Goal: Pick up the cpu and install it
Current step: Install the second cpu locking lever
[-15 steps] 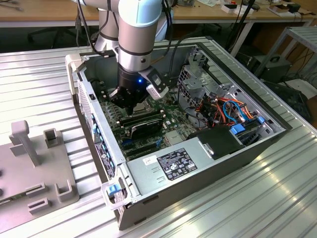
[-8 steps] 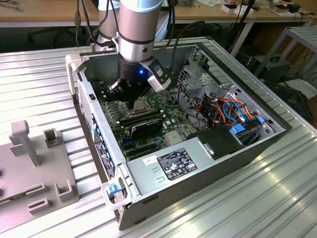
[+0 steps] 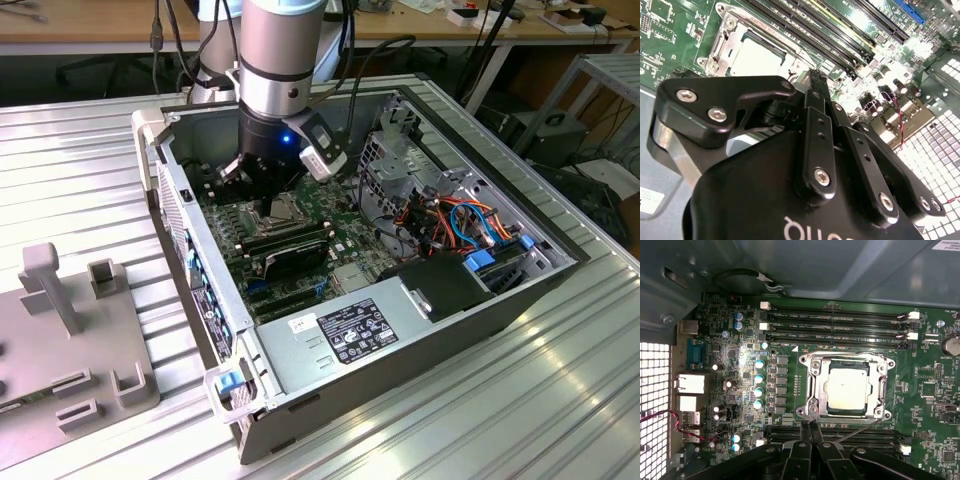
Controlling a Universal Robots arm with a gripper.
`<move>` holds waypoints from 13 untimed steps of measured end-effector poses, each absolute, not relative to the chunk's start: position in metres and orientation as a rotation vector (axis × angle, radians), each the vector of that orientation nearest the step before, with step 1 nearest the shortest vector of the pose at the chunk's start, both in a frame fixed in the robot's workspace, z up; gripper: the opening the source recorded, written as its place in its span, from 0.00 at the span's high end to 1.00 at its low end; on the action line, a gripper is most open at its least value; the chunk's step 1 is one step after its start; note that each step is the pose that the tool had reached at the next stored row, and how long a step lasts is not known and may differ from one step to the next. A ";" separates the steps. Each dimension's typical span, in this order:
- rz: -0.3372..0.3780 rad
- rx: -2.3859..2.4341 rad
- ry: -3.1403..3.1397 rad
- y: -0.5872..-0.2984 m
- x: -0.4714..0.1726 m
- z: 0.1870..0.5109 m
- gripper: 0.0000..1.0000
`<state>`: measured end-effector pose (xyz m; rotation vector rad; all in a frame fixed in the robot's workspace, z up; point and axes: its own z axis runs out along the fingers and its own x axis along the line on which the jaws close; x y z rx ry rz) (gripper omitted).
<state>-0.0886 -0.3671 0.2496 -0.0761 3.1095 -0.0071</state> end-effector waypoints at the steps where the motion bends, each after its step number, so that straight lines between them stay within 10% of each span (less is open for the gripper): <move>1: -0.007 -0.076 3.110 -0.367 -0.089 0.250 0.89; 13: -0.009 -0.076 3.110 -0.367 -0.081 0.270 0.89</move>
